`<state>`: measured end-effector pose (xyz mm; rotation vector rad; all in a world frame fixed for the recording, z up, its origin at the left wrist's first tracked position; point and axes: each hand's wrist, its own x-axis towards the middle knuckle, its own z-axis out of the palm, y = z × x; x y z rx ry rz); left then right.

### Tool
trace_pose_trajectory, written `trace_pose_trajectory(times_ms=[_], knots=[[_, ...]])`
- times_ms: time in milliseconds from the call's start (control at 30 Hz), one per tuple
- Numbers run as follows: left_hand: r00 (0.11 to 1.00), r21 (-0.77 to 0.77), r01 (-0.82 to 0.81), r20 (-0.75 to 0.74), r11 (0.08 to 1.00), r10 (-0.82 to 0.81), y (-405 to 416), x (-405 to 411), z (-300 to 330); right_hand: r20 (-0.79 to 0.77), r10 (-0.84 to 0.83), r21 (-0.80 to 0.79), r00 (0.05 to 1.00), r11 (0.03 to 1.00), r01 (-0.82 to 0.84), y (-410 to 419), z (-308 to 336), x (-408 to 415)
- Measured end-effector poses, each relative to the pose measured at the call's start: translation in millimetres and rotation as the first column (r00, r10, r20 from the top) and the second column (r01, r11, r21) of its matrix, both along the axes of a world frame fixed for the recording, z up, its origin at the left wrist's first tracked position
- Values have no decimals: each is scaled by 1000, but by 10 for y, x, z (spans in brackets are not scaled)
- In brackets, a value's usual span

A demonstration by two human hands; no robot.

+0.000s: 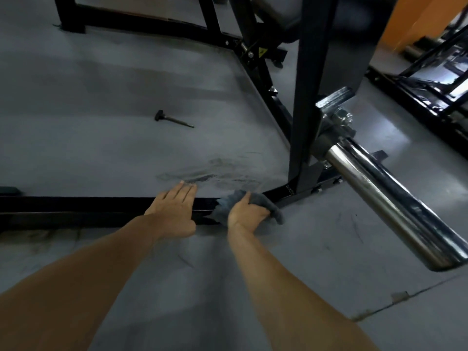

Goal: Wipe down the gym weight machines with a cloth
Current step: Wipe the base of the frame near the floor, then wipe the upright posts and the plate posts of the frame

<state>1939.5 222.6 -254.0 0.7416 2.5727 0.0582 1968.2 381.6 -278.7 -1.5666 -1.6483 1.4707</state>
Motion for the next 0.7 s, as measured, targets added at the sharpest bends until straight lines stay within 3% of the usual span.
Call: trace_pose_trajectory(times_ms=[33, 67, 100, 167, 367, 533, 700], knots=[[1000, -6, -3, 9, 1000, 3, 11, -6, 27, 234, 177, 127, 956, 969, -211, -107, 27, 48], [1000, -12, -2, 22, 1000, 3, 12, -26, 46, 369, 283, 182, 885, 912, -368, -213, 122, 129], [999, -18, 5, 47, 1000, -4, 21, -28, 87, 344, 332, 112, 878, 914, -390, -291, 133, 229], [994, -30, 21, 111, 999, -18, 22, -23, 193, 140, 312, -161, 940, 944, -289, -417, 204, 389], [983, 44, 97, 153, 994, -102, 69, 229, 628, -159, 448, -342, 880, 811, -475, -643, 361, 853], [983, 102, 124, 122, 987, -136, 53, 346, 956, -245, 609, -270, 755, 705, -656, -679, 884, 939], [990, 238, 138, -56, 961, -129, 26, 484, 1636, -289, 703, -126, 650, 645, -754, -426, 1734, 1003]])
